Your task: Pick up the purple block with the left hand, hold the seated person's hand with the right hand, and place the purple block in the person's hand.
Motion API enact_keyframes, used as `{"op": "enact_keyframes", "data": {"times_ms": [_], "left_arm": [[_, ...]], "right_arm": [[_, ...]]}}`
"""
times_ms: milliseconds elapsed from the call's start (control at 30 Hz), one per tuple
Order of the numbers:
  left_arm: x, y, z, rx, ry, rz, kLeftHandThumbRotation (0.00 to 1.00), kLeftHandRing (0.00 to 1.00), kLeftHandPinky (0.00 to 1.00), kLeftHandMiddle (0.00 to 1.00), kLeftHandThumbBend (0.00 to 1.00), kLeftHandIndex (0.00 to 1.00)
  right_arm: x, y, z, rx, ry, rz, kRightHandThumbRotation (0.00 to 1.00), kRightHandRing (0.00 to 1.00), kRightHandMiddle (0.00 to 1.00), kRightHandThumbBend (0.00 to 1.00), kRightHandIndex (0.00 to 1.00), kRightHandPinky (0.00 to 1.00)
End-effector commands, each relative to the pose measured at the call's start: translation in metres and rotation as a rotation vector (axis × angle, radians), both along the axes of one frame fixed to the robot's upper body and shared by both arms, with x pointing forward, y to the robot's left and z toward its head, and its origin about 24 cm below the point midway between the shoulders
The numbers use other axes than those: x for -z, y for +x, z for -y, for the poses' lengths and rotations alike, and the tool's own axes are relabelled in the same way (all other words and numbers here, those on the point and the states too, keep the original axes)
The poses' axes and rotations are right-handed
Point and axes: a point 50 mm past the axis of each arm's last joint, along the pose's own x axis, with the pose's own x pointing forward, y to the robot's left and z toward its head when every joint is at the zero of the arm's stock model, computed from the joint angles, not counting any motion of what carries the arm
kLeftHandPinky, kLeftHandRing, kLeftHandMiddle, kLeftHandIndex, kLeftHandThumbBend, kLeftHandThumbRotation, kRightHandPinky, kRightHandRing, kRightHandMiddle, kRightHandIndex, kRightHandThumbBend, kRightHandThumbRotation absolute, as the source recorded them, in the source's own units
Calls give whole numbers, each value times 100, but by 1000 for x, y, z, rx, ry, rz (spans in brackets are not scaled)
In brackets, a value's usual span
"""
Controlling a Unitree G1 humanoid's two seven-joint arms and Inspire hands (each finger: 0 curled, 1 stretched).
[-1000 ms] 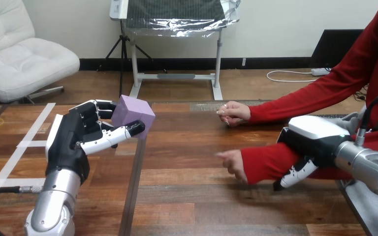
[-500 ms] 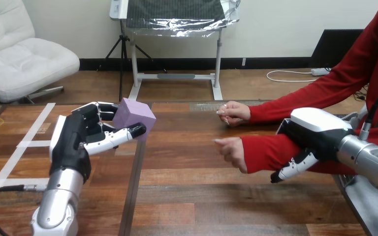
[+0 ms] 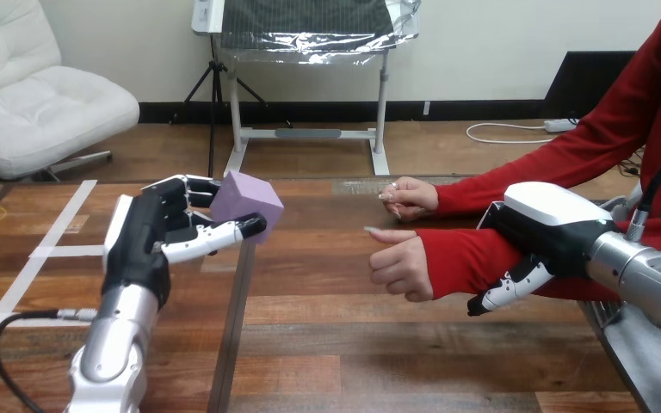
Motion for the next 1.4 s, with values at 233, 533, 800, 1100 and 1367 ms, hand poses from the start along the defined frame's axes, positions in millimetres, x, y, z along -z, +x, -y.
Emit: {"op": "enact_keyframes", "data": {"times_ms": [233, 533, 800, 1100, 1367], "left_arm": [[-37, 38, 18, 63, 42, 133, 0, 31, 26, 37, 64, 38], [-35, 46, 24, 51, 38, 103, 0, 33, 28, 38, 63, 39], [-34, 51, 31, 57, 25, 98, 0, 32, 27, 38, 62, 40], [-34, 57, 39, 70, 19, 75, 0, 32, 27, 38, 62, 40], [-34, 60, 46, 80, 14, 58, 0, 32, 28, 38, 62, 41]], "right_arm": [[-48, 11, -7, -50, 91, 171, 30, 13, 18, 82, 19, 9], [-50, 10, -9, -56, 99, 169, 29, 13, 18, 82, 19, 9], [-50, 9, -11, -65, 104, 169, 30, 13, 19, 82, 19, 9], [-49, 11, -15, -63, 111, 156, 28, 15, 20, 82, 21, 11], [-50, 12, -20, -66, 105, 147, 28, 18, 24, 82, 24, 14]]}}
